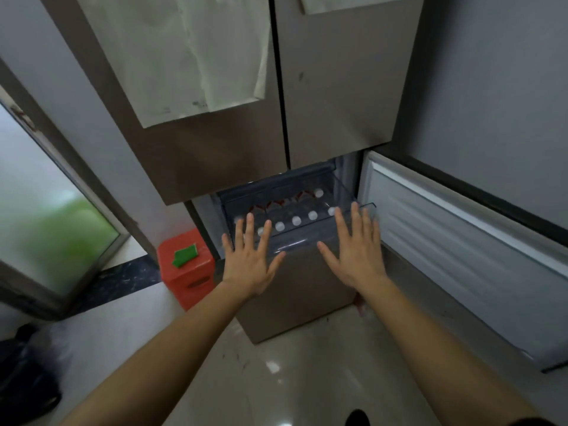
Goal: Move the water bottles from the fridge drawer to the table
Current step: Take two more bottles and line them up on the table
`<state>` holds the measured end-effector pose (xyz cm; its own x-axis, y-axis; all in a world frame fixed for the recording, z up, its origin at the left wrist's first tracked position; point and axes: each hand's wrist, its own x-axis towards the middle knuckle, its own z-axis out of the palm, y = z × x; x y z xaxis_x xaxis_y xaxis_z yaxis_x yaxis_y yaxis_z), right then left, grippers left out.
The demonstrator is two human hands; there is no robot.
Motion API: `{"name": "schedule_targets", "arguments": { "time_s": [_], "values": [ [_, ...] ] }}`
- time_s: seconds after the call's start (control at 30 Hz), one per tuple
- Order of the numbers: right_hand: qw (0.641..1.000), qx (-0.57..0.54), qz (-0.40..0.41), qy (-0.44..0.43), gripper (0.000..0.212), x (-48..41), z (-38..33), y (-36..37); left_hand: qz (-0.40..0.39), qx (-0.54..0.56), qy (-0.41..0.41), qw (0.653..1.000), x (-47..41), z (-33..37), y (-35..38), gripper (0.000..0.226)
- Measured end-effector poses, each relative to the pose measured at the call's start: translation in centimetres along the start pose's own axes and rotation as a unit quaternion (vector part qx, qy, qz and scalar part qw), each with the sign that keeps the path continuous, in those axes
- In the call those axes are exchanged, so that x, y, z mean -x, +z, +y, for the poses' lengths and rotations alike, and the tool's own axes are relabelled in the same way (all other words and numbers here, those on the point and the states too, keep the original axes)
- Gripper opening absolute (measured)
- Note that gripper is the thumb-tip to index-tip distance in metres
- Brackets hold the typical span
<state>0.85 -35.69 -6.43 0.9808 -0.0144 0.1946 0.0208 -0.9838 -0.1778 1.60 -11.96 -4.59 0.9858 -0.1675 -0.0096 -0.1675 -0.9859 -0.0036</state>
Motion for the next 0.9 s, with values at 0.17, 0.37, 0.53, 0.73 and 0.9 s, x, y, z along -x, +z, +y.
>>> {"name": "schedule_targets", "arguments": {
  "time_s": [0.17, 0.37, 0.53, 0.73, 0.9],
  "values": [
    [0.992, 0.0, -0.112, -0.064, 0.081, -8.9, 1.5, 2.3, -0.044, 0.066, -0.103, 0.992, -6.8, -0.1, 0.1, 0.075],
    [0.973, 0.001, -0.202, -0.109, 0.078, -15.2, 1.4, 4.9, -0.11, 0.099, -0.138, 0.979, -11.3, -0.7, 2.2, 0.068],
    [0.958, -0.022, -0.261, -0.116, 0.071, -19.2, 0.3, 8.0, -0.159, 0.098, -0.14, 0.972, -15.7, -1.9, 5.0, 0.06],
    [0.926, -0.035, -0.361, -0.108, 0.064, -23.0, -1.2, 12.0, -0.266, 0.13, -0.099, 0.95, -19.9, -2.9, 8.3, 0.064],
    [0.906, -0.055, -0.407, -0.101, 0.056, -25.9, -2.6, 15.0, -0.312, 0.131, -0.091, 0.936, -22.9, -3.9, 10.6, 0.062]
  ]
}}
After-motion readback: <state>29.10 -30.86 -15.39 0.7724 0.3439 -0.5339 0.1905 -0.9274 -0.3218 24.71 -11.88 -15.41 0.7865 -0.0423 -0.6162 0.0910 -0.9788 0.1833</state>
